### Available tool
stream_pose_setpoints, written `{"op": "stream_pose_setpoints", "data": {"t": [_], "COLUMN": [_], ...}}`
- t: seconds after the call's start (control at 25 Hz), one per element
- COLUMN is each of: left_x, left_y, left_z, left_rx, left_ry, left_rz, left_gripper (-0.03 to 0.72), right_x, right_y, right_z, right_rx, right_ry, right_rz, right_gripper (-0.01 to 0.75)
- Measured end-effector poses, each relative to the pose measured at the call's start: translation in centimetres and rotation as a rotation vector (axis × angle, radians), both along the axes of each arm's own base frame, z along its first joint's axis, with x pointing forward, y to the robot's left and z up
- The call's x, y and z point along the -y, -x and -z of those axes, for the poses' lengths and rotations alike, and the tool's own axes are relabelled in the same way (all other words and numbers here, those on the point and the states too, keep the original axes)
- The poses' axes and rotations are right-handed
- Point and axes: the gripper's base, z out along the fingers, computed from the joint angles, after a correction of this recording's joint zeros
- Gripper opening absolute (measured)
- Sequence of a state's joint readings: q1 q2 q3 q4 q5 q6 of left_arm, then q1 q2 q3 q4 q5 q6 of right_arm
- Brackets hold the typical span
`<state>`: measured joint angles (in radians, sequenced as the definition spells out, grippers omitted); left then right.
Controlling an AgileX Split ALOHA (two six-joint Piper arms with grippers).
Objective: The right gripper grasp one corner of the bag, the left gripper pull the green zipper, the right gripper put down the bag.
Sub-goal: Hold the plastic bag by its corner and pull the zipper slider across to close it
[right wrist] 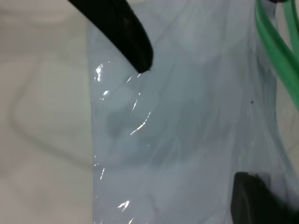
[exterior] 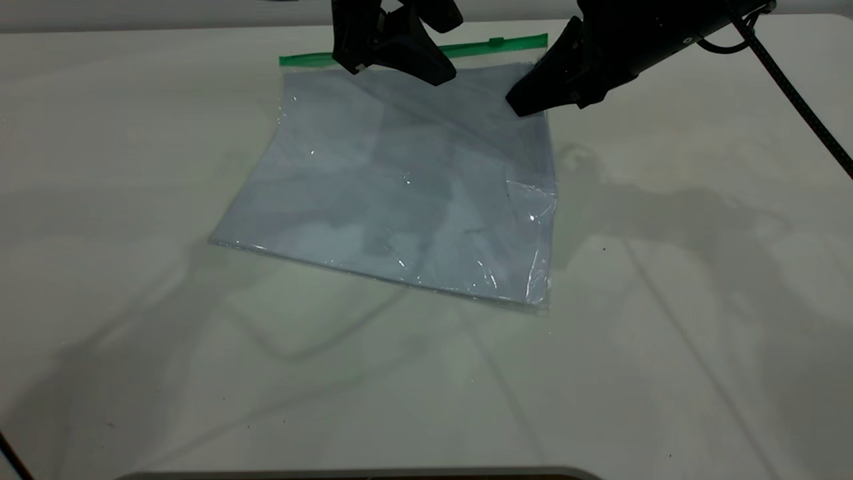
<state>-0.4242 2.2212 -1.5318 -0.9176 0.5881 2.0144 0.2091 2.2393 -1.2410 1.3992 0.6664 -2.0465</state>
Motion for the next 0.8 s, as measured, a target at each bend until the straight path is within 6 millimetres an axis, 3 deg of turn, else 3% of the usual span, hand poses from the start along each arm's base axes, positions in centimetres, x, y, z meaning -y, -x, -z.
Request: {"op": "stream_pose_setpoints", "data": {"t": [0.8], "left_x": [0.9], "left_y": [-0.6], "left_z": [1.4], "left_rx": [0.016], "left_ry": [0.052], "left_rz": [0.009], "left_gripper": [0.529], "right_x": [-2.6], "right_y": [0.7], "right_z": [0.3], "right_rx": [0.067], "right_ry": [0.072], "right_rz": [-0.057], "right_gripper": [0.035]}}
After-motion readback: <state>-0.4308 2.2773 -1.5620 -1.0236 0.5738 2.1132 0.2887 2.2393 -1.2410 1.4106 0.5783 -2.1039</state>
